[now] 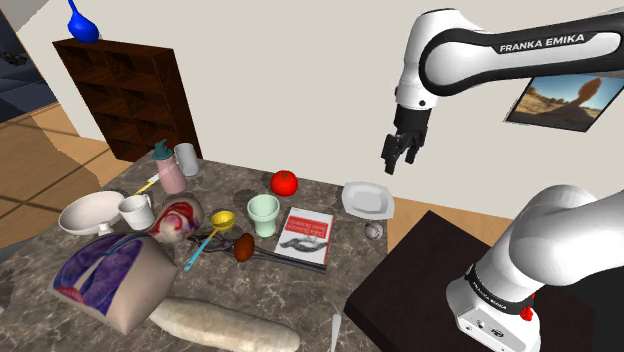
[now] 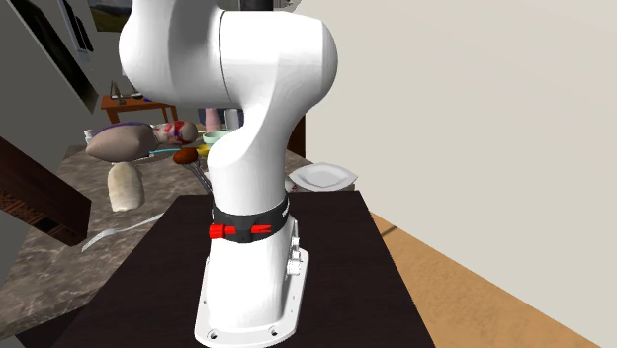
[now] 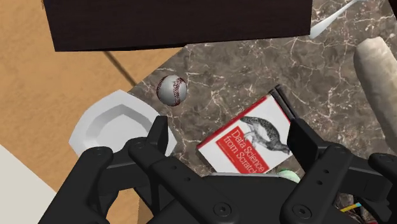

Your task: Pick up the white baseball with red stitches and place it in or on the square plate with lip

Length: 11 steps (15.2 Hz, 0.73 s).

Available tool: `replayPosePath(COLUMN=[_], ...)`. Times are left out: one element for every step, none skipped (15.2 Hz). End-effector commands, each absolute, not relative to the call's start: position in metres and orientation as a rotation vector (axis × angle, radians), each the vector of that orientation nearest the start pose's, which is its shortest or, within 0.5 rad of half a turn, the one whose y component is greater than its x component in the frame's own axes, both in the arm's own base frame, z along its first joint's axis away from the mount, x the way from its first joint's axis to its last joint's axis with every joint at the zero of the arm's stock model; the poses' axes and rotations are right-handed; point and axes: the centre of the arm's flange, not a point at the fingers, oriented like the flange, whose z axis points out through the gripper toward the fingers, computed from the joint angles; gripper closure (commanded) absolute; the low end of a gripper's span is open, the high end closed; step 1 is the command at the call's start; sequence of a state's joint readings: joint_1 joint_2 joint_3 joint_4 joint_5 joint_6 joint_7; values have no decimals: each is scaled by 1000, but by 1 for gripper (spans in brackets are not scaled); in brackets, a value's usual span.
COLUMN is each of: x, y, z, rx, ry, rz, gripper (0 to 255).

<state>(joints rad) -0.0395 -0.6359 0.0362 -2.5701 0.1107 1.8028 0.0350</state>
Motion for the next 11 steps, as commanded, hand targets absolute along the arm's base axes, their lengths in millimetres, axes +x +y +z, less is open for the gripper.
replayPosePath(x=[347, 350, 354, 357, 360, 363, 366, 369, 372, 375, 377], y=[6, 3, 1, -2, -5, -7, -10, -13, -16, -19, -22], z=[434, 421, 408, 395, 383, 370, 357, 344, 331, 318, 305], rx=[-3048, -3047, -3045, -3044, -3042, -3041, -3039, -3037, -3035, -3033, -3030], ry=[157, 174, 191, 208, 225, 242, 259, 276, 294, 311, 328], rz=[217, 226, 234, 243, 251, 260, 268, 277, 285, 294, 302], gripper=[0, 0, 0, 0, 0, 0, 0, 0, 0, 0, 0])
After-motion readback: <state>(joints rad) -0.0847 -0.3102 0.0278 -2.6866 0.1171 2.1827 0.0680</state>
